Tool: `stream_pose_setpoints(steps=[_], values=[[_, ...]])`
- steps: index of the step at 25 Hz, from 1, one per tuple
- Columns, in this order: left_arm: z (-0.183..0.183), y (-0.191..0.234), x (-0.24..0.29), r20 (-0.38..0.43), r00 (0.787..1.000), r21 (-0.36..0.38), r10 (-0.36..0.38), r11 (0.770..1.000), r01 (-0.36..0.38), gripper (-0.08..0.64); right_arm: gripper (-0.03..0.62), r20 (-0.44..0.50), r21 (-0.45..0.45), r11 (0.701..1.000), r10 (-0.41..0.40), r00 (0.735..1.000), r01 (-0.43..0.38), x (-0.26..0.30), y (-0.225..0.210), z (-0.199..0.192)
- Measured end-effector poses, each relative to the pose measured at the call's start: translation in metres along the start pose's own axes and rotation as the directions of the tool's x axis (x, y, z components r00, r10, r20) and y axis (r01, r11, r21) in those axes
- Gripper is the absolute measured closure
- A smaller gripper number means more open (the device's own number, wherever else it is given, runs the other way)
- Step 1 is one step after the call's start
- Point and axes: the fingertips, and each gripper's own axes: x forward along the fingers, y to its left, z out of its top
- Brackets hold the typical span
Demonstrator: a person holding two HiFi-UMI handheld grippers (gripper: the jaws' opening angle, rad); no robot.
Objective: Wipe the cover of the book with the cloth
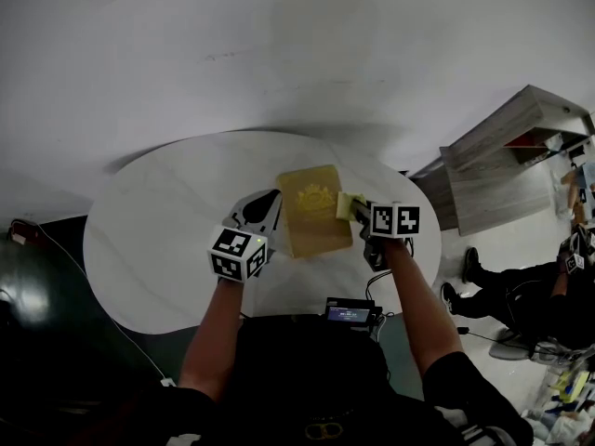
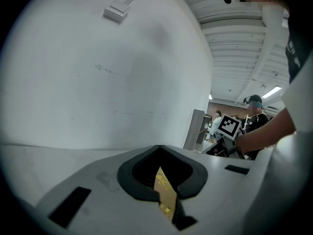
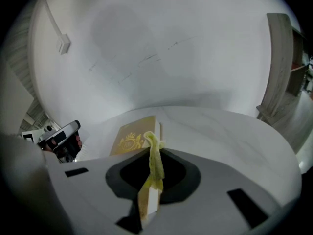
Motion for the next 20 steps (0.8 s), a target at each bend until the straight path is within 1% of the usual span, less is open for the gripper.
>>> stream_pose_setpoints(steps=[5, 11, 14, 20], values=[[-0.001, 0.0, -0.003, 0.004, 1.0, -0.002, -0.001, 1.0, 0.001, 0.551, 0.505, 0.028, -0.031, 0.999, 0.042, 0.999, -0.041, -0.009, 0.022, 0.007], [-0.001, -0.002, -0.005, 0.008, 1.0, -0.005, -0.004, 1.0, 0.004, 0.551, 0.505, 0.02, -0.058, 0.988, 0.143, 0.99, -0.141, -0.009, 0.066, 0.007], [-0.001, -0.003, -0.006, 0.008, 1.0, -0.006, -0.002, 1.0, 0.002, 0.551, 0.505, -0.002, -0.06, 0.982, 0.182, 0.983, -0.181, -0.003, 0.084, 0.0], [-0.004, -0.001, -0.007, 0.01, 1.0, -0.012, 0.001, 1.0, -0.001, 0.551, 0.505, -0.088, -0.075, 0.966, 0.24, 0.967, -0.247, 0.015, 0.116, -0.031]])
